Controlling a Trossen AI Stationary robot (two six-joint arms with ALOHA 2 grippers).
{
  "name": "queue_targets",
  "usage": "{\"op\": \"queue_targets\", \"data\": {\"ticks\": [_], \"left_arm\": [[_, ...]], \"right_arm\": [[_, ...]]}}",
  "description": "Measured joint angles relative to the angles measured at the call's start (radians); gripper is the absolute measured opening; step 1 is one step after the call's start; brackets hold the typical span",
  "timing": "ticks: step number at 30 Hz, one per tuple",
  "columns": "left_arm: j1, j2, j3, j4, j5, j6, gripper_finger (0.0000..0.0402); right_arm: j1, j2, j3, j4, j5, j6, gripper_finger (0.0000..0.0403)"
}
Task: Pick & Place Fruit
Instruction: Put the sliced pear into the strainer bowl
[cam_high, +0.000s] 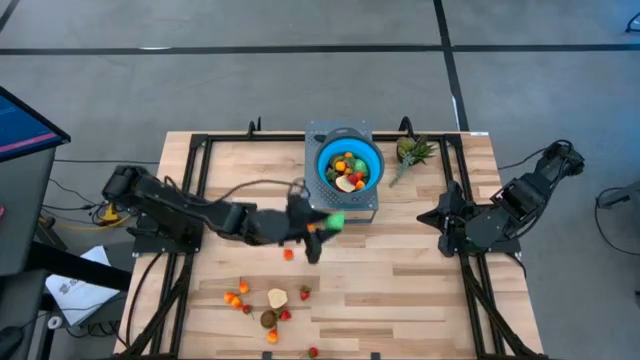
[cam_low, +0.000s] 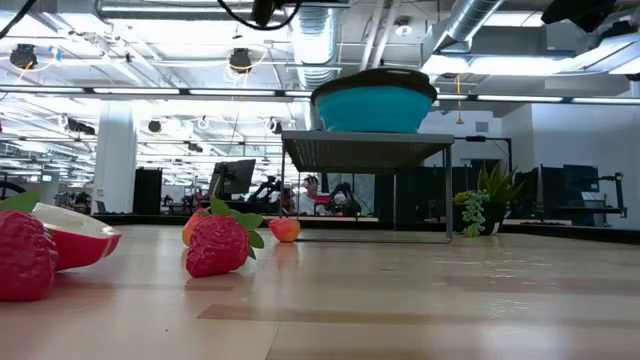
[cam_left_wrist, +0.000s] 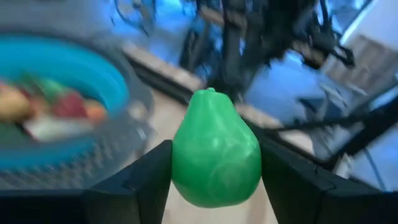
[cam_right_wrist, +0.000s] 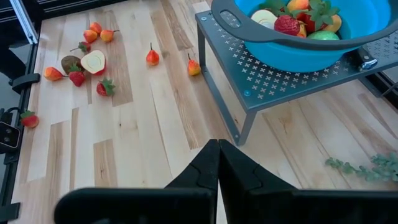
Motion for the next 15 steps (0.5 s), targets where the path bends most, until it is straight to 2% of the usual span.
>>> {"op": "queue_targets", "data": {"ticks": [4, 8, 12, 15], "left_arm": [[0.062, -0.021, 0.0, 0.08, -0.028, 0.097, 0.0217], [0.164, -0.016, 0.0, 0.088, -0.021, 0.11, 0.0214], [0.262, 0.014, 0.0, 0.128, 0.081, 0.149, 0.0216], [0.315, 0.043, 0.0, 0.157, 0.117, 0.157, 0.0217]], "right_arm": [[0.0, 0.0, 0.0, -0.001, 0.0, 0.0, 0.0], [0.0, 0.0, 0.0, -0.003, 0.0, 0.0, 0.0], [0.0, 0.0, 0.0, -0.003, 0.0, 0.0, 0.0], [0.0, 0.0, 0.0, -0.003, 0.0, 0.0, 0.0]]}}
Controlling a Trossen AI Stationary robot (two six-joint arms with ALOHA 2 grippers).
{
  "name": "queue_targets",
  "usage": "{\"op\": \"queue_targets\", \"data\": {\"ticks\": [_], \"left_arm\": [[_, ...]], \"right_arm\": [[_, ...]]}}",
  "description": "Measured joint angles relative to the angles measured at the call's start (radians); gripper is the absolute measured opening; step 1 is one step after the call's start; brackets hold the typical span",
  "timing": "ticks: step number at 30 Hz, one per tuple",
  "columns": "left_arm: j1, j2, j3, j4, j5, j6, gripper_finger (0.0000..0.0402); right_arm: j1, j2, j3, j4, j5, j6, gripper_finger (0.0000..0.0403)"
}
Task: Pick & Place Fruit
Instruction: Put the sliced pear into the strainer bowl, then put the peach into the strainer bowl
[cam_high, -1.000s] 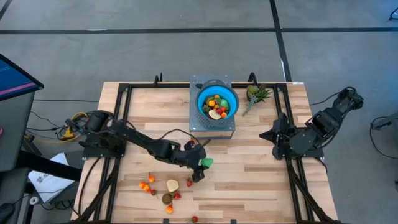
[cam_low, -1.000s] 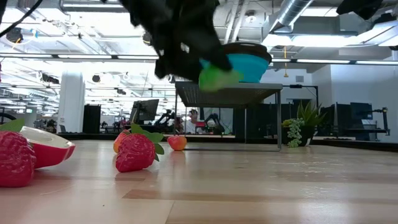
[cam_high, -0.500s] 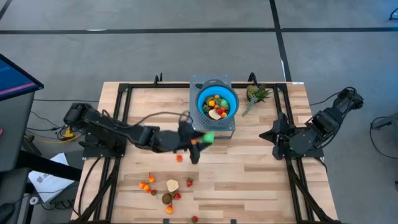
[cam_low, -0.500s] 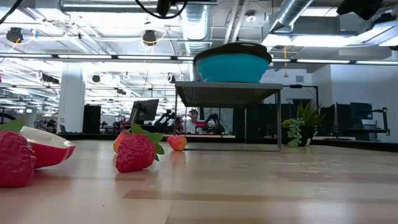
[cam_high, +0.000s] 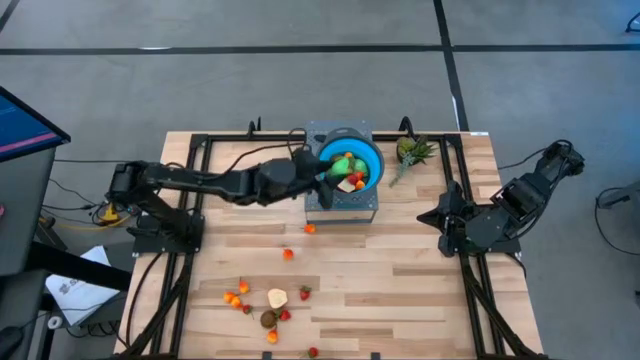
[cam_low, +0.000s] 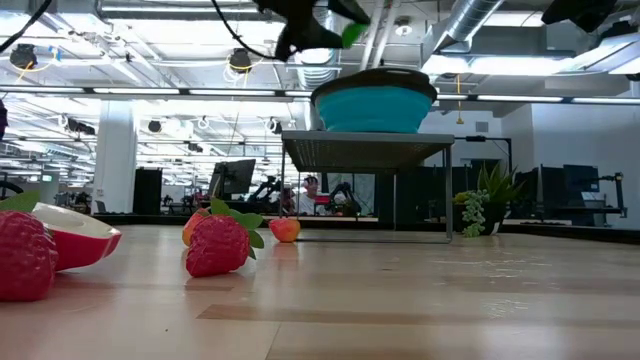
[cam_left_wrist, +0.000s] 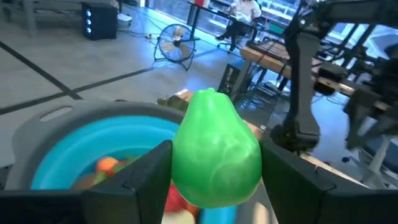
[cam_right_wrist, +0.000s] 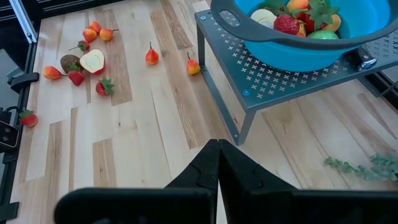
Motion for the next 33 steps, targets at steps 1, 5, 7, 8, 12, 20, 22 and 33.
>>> {"op": "queue_targets", "data": {"ticks": [1, 5, 7, 8, 12, 20, 22, 33], "left_arm": [[0.014, 0.008, 0.0, 0.007, 0.014, 0.001, 0.0217], [0.051, 0.037, 0.0, 0.015, 0.048, 0.001, 0.022], [0.065, 0.046, 0.0, 0.021, 0.063, 0.001, 0.0229], [0.072, 0.048, 0.0, 0.022, 0.07, 0.001, 0.0234], [0.095, 0.048, 0.0, 0.022, 0.087, 0.001, 0.0259], [0.111, 0.048, 0.0, 0.026, 0.087, 0.001, 0.0288], [0.099, 0.04, 0.0, 0.023, 0.086, 0.007, 0.0287], [-0.102, -0.082, 0.001, -0.033, 0.078, 0.144, 0.0234]], "right_arm": [[0.0, 0.0, 0.0, 0.0, 0.0, 0.0, 0.0], [0.0, 0.0, 0.0, 0.0, 0.0, 0.0, 0.0], [0.0, 0.0, 0.0, 0.0, 0.0, 0.0, 0.0], [0.0, 0.0, 0.0, 0.0, 0.0, 0.0, 0.0], [0.0, 0.0, 0.0, 0.0, 0.0, 0.0, 0.0], [0.0, 0.0, 0.0, 0.0, 0.0, -0.018, 0.0], [0.0, 0.0, 0.0, 0.0, 0.0, -0.024, 0.0], [0.0, -0.01, 0.0, 0.0, -0.016, -0.027, 0.0]]}}
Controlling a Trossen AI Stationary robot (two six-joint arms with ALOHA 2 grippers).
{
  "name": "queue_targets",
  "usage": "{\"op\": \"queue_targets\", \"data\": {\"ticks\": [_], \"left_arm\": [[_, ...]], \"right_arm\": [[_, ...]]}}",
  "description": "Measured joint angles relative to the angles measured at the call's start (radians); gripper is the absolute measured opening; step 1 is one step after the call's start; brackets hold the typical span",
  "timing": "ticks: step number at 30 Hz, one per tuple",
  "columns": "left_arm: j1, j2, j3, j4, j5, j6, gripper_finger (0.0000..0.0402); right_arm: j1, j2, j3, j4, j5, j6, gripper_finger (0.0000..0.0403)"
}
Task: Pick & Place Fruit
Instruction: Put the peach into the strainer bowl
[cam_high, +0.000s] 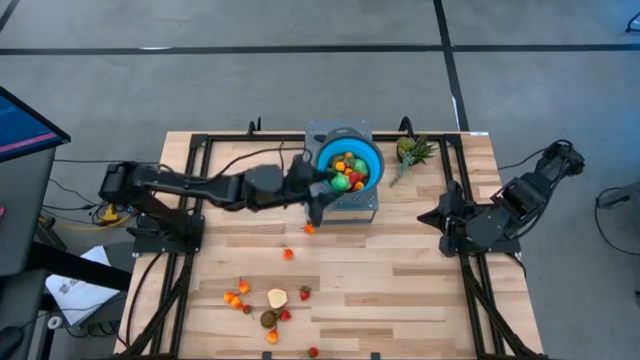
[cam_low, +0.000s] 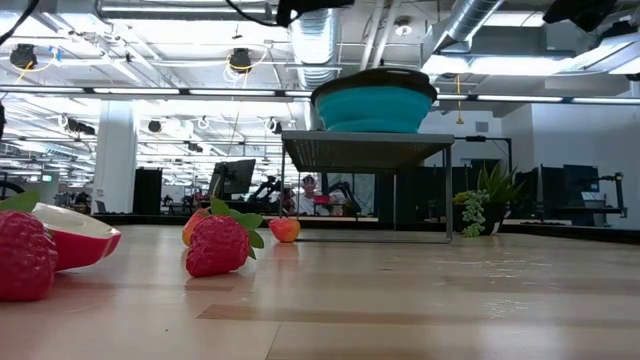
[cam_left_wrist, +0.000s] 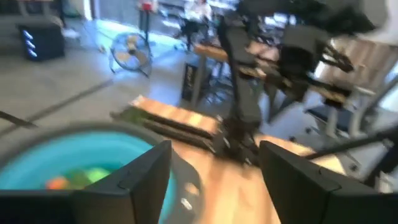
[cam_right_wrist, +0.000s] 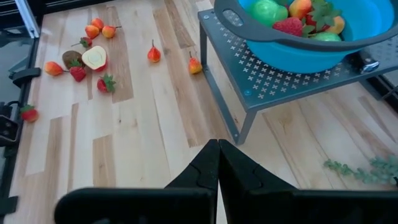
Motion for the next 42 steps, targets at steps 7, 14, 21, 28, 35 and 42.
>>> {"op": "queue_targets", "data": {"ticks": [7, 14, 21, 28, 35, 42], "left_arm": [[-0.16, -0.009, -0.035, -0.046, -0.059, -0.048, 0.0194], [-0.294, -0.009, -0.047, -0.069, -0.24, -0.05, 0.015], [-0.337, -0.009, -0.047, -0.125, -0.293, -0.079, 0.012], [-0.38, -0.009, -0.047, -0.361, -0.296, -0.325, 0.0095], [-0.394, -0.009, -0.047, -0.628, -0.234, -0.575, 0.0068], [-0.416, -0.009, -0.047, -0.83, -0.098, -0.788, 0.0028]], "right_arm": [[0.0, -0.007, 0.0, -0.001, -0.009, -0.002, 0.0], [0.001, -0.007, 0.0, -0.001, -0.01, -0.026, 0.0], [0.001, -0.007, 0.0, -0.017, -0.063, -0.025, 0.0], [0.001, -0.007, 0.0, -0.025, -0.117, -0.018, 0.0], [0.001, -0.007, 0.0, -0.029, -0.111, -0.024, 0.0], [0.0, -0.007, 0.0, -0.03, -0.11, -0.024, 0.0]]}}
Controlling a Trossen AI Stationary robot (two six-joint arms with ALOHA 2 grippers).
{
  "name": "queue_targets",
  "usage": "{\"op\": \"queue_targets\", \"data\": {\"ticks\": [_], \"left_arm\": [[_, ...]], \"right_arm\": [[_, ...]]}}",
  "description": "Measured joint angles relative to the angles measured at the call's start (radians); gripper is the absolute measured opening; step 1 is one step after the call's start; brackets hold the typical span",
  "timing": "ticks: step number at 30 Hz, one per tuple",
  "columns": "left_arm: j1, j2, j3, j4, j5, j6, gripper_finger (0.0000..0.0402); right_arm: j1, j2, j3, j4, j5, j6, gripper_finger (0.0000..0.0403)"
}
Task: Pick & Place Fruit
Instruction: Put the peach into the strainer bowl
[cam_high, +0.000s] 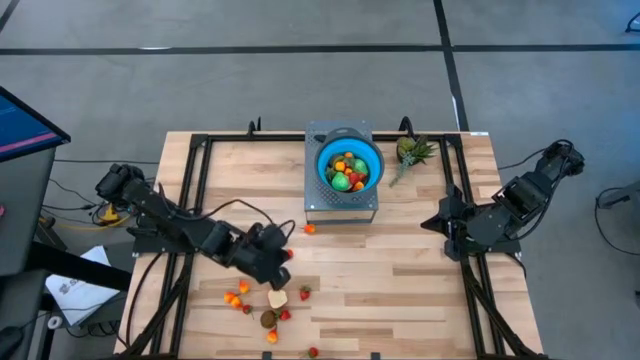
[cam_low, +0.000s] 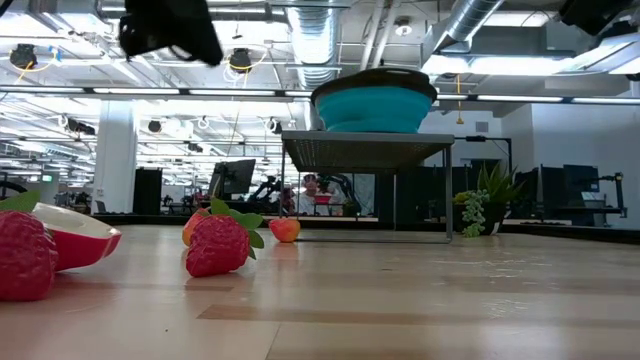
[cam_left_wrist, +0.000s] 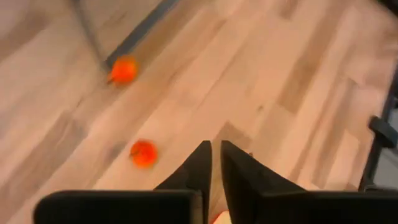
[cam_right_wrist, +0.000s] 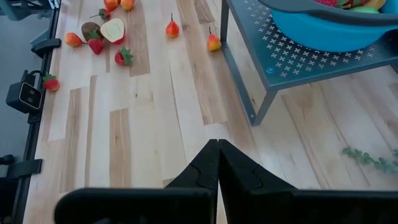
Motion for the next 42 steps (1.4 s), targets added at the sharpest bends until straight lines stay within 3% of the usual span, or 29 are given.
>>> {"op": "queue_targets", "data": {"ticks": [7, 17, 20, 26, 34, 37, 42], "left_arm": [[0.014, 0.0, 0.0, -0.039, 0.042, -0.116, 0.0018], [0.048, 0.0, 0.0, -0.043, 0.039, -0.131, 0.0063], [0.064, 0.0, 0.0, -0.053, 0.049, -0.199, 0.0079], [0.124, 0.0, 0.0, -0.145, 0.215, -0.255, 0.0153], [0.145, 0.0, -0.008, -0.148, 0.196, -0.25, 0.0281], [0.143, 0.0, -0.05, -0.151, 0.184, -0.272, 0.0305], [0.143, 0.0, -0.173, -0.055, 0.189, -0.353, 0.0308]], "right_arm": [[-0.002, 0.002, 0.0, 0.0, 0.002, -0.002, 0.0], [-0.002, 0.001, 0.0, 0.0, 0.003, 0.005, 0.0], [-0.002, 0.001, 0.0, 0.0, 0.003, 0.008, 0.0], [-0.002, 0.001, 0.0, 0.0, 0.003, 0.008, 0.0], [-0.002, 0.001, 0.0, 0.0, 0.003, 0.013, 0.0], [-0.002, 0.001, 0.0, 0.0, 0.003, 0.037, 0.0], [-0.002, 0.001, 0.0, 0.0, 0.003, 0.061, 0.0]]}}
